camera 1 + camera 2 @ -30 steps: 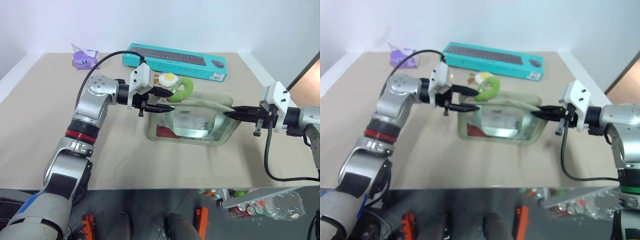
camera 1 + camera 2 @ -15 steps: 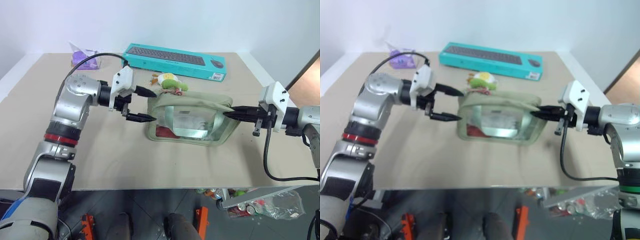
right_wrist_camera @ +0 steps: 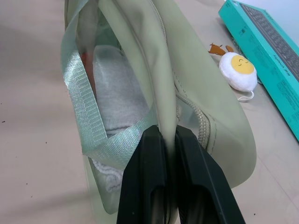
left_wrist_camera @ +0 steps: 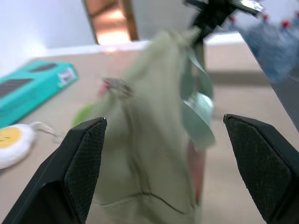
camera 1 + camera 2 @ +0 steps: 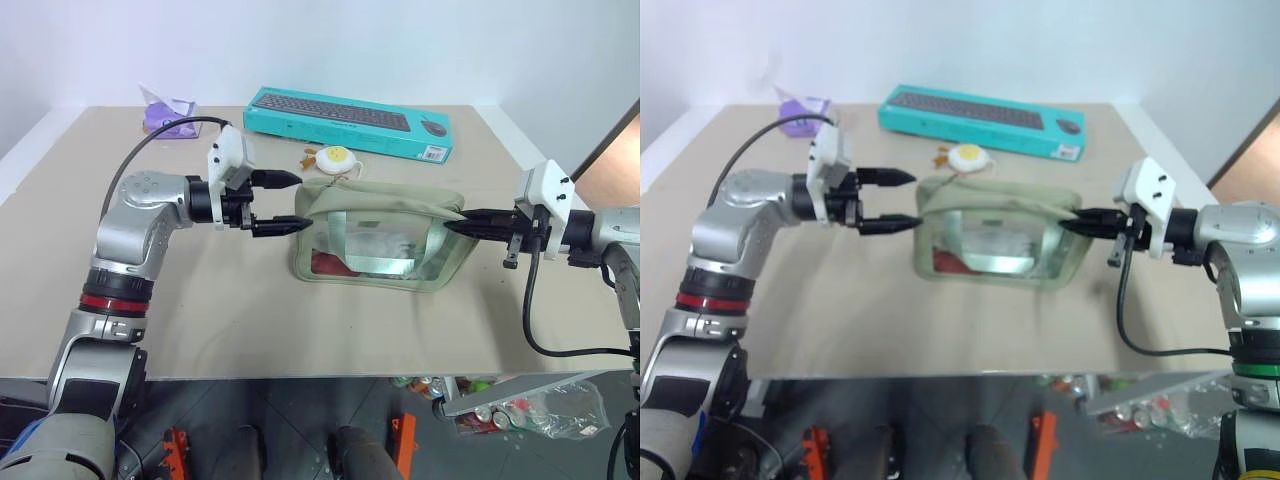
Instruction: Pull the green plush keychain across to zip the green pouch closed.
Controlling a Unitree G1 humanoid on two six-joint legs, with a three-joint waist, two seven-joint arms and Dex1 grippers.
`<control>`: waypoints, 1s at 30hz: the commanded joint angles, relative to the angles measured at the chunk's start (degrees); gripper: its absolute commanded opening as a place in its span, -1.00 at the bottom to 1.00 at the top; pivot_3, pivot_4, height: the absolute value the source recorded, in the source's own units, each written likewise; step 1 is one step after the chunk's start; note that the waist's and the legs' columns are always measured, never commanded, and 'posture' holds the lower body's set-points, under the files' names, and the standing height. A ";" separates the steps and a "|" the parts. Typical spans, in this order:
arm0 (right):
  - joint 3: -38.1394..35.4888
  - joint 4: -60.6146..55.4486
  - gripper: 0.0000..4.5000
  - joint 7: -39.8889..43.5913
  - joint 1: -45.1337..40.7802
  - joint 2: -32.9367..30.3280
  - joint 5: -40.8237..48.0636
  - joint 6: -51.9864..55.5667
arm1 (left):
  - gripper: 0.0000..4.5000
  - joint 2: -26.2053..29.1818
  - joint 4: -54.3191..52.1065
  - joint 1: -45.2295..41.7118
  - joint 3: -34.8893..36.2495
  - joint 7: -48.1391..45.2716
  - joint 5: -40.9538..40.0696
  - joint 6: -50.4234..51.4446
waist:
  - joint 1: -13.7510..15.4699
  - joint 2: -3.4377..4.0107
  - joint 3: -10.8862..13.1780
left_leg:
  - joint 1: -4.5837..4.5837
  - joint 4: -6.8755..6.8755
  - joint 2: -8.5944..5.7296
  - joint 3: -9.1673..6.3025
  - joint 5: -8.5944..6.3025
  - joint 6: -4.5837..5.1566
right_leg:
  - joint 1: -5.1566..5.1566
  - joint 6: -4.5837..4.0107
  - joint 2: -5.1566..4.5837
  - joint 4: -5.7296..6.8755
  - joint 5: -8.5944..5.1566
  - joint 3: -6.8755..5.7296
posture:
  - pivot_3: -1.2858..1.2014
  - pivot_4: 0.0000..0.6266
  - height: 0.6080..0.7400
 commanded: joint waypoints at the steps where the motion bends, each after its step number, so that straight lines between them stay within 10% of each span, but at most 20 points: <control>1: -0.51 -0.43 -1.00 0.13 -0.92 -0.33 0.08 -0.50 | 0.85 0.58 -4.31 2.21 1.41 1.83 -1.15 0.34 | 0.01 0.00 0.00 | 0.00 0.00 0.00 0.00 0.00 0.00 | 0.00 0.00 0.00 0.00 0.00 0.00 | 0.03 -0.52 1.00; 14: -1.25 -1.31 -1.00 0.09 0.06 -0.68 0.47 -0.12 | 0.85 -5.88 -13.54 13.83 1.96 15.17 -1.41 -0.64 | 0.04 0.02 -0.01 | 0.03 0.10 0.04 0.03 0.01 0.00 | 0.06 0.04 0.00 0.00 0.07 0.03 | 0.03 -0.52 1.00; 27: -1.35 -1.99 -1.00 -0.23 0.53 -0.41 0.81 0.17 | -0.98 -6.16 -11.34 13.71 -0.09 16.16 -0.08 -3.75 | 0.04 0.02 -0.01 | 0.05 0.07 0.01 0.03 0.03 0.02 | 0.07 0.05 0.00 0.00 0.08 0.04 | 0.03 -0.52 1.00; 30: -1.59 -2.62 -1.00 -0.47 0.94 -0.39 1.36 0.98 | -0.98 -5.65 -11.18 13.57 -0.64 14.79 -0.38 -3.66 | 0.03 0.02 -0.02 | 0.07 0.07 0.01 0.03 0.03 0.02 | 0.08 0.05 0.00 0.00 0.08 0.04 | 0.03 -0.52 1.00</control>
